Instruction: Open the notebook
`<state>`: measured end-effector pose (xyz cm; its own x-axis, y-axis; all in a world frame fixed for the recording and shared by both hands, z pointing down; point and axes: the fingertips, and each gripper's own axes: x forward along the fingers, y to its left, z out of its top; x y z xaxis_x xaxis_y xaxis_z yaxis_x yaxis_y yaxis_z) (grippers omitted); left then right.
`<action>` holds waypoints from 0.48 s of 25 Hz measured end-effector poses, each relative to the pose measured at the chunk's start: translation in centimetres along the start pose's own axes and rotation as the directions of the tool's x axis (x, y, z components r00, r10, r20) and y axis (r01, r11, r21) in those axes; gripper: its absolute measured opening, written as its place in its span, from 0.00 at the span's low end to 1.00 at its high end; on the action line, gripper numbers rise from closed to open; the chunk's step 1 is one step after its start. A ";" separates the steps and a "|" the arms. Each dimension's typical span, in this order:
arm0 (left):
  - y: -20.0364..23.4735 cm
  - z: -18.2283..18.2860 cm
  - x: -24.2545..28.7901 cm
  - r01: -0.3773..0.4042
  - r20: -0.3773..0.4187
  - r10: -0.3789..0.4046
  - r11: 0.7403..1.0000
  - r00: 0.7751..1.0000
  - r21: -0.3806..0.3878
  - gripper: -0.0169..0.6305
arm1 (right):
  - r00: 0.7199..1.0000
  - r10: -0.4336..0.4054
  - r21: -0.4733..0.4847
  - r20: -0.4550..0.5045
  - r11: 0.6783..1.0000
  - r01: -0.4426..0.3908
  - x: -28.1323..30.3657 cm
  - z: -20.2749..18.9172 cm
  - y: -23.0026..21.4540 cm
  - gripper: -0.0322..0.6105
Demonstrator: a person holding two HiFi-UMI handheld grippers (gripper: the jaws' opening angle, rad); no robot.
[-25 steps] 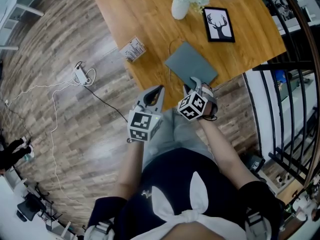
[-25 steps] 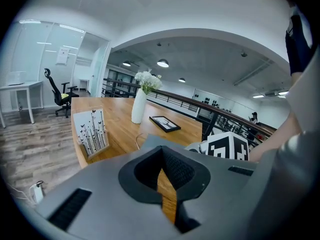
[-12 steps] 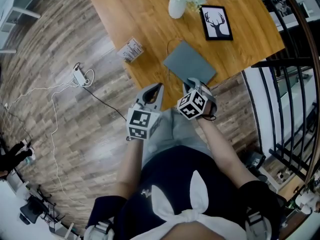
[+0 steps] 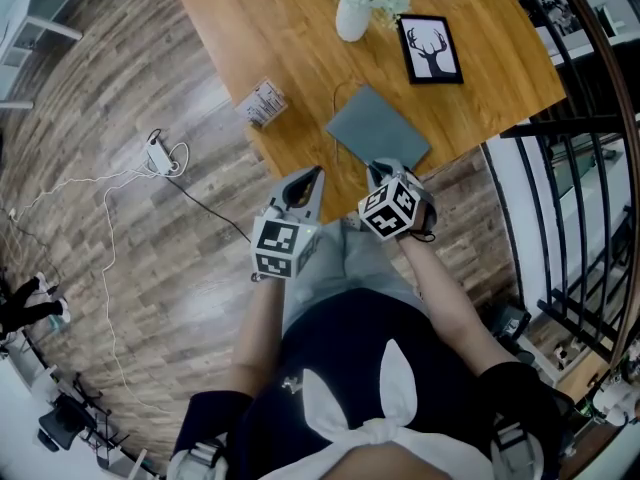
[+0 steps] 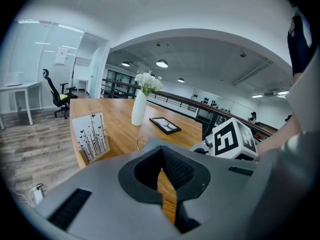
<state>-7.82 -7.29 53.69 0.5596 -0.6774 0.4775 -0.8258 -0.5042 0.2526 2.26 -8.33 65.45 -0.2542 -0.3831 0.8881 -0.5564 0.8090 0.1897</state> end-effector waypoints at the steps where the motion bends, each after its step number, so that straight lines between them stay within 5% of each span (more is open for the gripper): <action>1: 0.0 0.1 -0.1 -0.002 0.001 0.002 1.000 1.000 0.000 0.05 | 1.000 0.003 0.003 0.005 1.000 -0.003 -0.3 0.1 -0.1 0.10; 12: 0.2 1.2 -0.8 -0.015 0.022 0.015 1.000 1.000 0.010 0.05 | 0.997 0.037 0.045 0.066 0.998 -0.040 -3.4 1.3 -1.9 0.08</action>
<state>-8.31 -7.49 52.40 0.5487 -0.6967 0.4622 -0.8334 -0.4992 0.2371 3.19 -9.12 61.53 -0.3261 -0.3813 0.8650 -0.5809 0.8028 0.1349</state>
